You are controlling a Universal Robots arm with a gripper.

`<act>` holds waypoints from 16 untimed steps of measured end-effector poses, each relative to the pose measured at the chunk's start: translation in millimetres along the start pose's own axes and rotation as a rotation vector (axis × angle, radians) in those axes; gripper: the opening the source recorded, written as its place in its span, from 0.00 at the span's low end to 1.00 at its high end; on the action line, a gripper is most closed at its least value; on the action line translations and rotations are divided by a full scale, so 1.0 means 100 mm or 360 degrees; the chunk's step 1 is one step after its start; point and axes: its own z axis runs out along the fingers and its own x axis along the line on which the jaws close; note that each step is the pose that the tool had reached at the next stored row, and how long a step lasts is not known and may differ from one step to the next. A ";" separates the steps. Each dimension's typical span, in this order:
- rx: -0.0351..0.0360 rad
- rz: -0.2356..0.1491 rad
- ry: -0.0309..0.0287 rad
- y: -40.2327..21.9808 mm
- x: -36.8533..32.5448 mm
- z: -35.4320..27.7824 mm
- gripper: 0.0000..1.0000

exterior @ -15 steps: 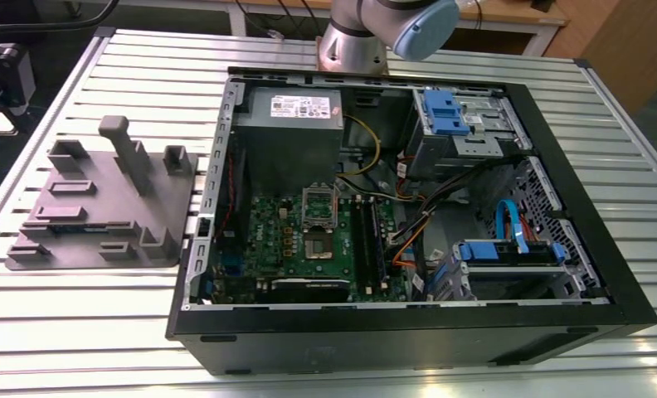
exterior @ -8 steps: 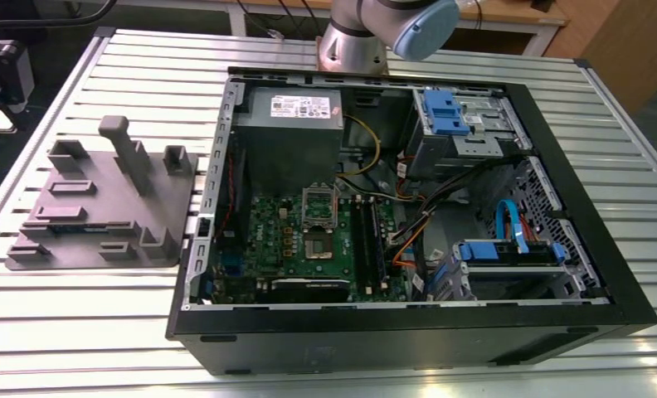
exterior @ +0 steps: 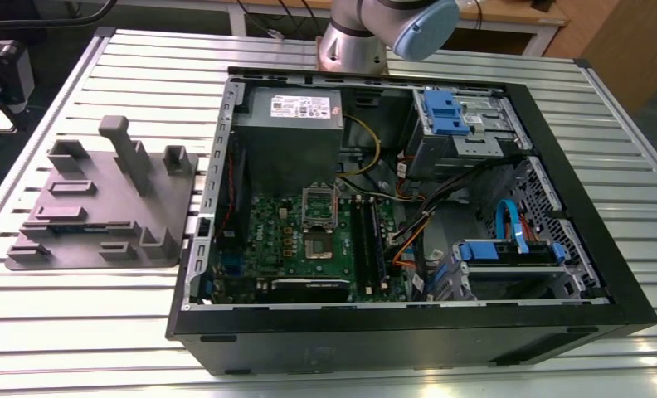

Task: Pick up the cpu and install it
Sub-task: 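Pick up the cpu and move it towards the insertion slot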

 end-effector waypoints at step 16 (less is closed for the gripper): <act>0.0000 0.0000 0.00001 0.003 0.000 -0.091 0.47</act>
